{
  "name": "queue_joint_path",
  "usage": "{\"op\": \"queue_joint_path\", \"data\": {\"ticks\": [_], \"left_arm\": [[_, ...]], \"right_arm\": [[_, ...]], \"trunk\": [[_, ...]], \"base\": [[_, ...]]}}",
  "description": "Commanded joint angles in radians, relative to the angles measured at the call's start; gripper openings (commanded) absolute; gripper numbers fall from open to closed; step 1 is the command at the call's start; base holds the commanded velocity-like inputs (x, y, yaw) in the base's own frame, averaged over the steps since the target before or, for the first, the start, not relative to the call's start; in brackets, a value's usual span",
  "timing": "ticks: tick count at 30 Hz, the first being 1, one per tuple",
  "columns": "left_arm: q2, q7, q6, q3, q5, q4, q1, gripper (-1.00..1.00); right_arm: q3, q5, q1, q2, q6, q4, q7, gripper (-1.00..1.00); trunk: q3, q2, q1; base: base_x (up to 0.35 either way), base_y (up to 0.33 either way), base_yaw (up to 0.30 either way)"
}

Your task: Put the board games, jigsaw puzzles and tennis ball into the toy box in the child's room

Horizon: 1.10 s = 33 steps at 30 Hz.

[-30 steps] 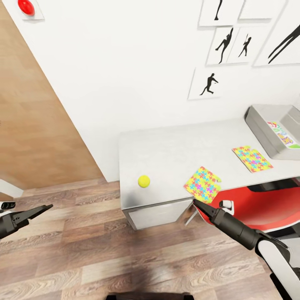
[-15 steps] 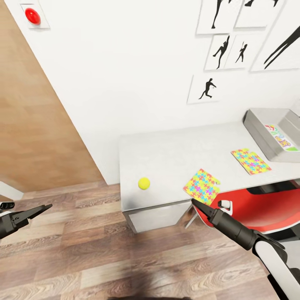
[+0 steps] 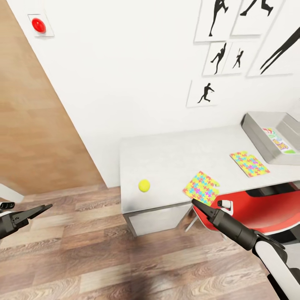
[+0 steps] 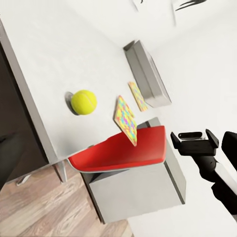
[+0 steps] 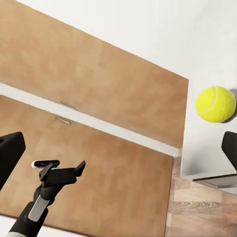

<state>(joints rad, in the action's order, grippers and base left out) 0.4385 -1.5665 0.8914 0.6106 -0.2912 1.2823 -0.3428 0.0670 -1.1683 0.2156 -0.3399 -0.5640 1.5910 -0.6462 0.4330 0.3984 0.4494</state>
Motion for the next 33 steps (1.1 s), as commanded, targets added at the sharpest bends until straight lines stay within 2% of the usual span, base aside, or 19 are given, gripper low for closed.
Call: {"op": "queue_joint_path", "data": {"ticks": [1, 10, 33], "left_arm": [[0.0, -0.004, 0.011, 0.0, 0.002, 0.0, 0.0, 1.0], [0.0, -0.004, 0.01, 0.0, 0.003, 0.0, -0.001, 1.0], [0.0, -0.004, 0.009, -0.001, 0.003, 0.0, 0.0, 1.0]], "right_arm": [[0.001, -0.009, 0.001, -0.001, -0.007, 0.0, 0.001, 1.0], [0.0, -0.009, 0.001, -0.001, -0.007, 0.0, 0.0, 1.0], [0.006, -0.008, 0.001, -0.001, -0.006, 0.0, 0.0, 1.0]], "trunk": [[0.0, 0.002, 0.001], [-0.015, 0.002, 0.001], [-0.053, 0.002, 0.001]], "base": [[0.0, 0.047, 0.0], [0.03, 0.09, 0.0], [0.001, 0.003, 0.0]]}}
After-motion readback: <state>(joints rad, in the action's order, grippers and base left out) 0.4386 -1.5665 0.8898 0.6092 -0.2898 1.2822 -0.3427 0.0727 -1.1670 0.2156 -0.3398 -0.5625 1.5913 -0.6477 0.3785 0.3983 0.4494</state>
